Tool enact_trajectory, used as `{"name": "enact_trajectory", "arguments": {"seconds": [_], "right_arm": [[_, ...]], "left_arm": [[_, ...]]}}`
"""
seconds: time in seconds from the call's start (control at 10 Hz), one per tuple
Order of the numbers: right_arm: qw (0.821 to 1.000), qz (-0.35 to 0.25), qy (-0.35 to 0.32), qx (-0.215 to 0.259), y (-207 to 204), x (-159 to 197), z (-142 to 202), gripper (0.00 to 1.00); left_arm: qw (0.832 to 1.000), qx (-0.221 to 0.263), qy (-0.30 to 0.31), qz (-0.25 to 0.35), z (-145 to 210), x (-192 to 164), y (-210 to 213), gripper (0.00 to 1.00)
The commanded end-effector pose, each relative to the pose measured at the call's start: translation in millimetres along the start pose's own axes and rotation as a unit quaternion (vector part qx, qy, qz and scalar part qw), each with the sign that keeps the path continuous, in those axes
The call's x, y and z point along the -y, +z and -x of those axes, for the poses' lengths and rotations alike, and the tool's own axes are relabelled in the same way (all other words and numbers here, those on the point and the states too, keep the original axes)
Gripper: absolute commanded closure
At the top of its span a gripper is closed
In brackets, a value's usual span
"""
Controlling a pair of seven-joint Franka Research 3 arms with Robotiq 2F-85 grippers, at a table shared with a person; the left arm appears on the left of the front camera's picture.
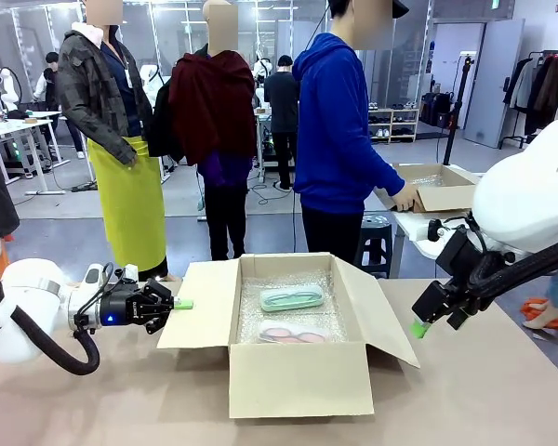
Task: Pack the glasses set securely to prepare it for shipping.
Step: Position the Package Box on the left side of the table.
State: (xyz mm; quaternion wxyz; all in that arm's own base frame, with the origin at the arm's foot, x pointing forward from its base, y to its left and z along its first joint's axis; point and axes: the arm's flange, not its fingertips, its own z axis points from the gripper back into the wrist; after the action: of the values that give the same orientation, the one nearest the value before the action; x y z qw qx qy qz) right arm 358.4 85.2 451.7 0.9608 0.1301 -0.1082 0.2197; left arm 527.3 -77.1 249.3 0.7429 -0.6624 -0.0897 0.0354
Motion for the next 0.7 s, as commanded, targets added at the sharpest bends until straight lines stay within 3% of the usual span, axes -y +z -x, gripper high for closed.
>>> {"name": "enact_trajectory", "arguments": {"seconds": [0.0, 0.3, 0.6], "right_arm": [[1.000, -0.003, 0.008, 0.001, -0.1, -0.7, 0.8, 0.00], [1.000, -0.003, 0.008, 0.001, -0.1, -0.7, 0.8, 0.00], [1.000, -0.003, 0.008, 0.001, -0.1, -0.7, 0.8, 0.00]], "left_arm": [[1.000, 0.000, 0.000, 0.000, -0.3, -0.6, -0.1, 1.00], [0.999, -0.030, -0.028, 0.020, -16.7, 6.7, 24.1, 0.98], [0.999, -0.009, -0.015, 0.037, -48.1, 12.9, 83.2, 0.98]]}}
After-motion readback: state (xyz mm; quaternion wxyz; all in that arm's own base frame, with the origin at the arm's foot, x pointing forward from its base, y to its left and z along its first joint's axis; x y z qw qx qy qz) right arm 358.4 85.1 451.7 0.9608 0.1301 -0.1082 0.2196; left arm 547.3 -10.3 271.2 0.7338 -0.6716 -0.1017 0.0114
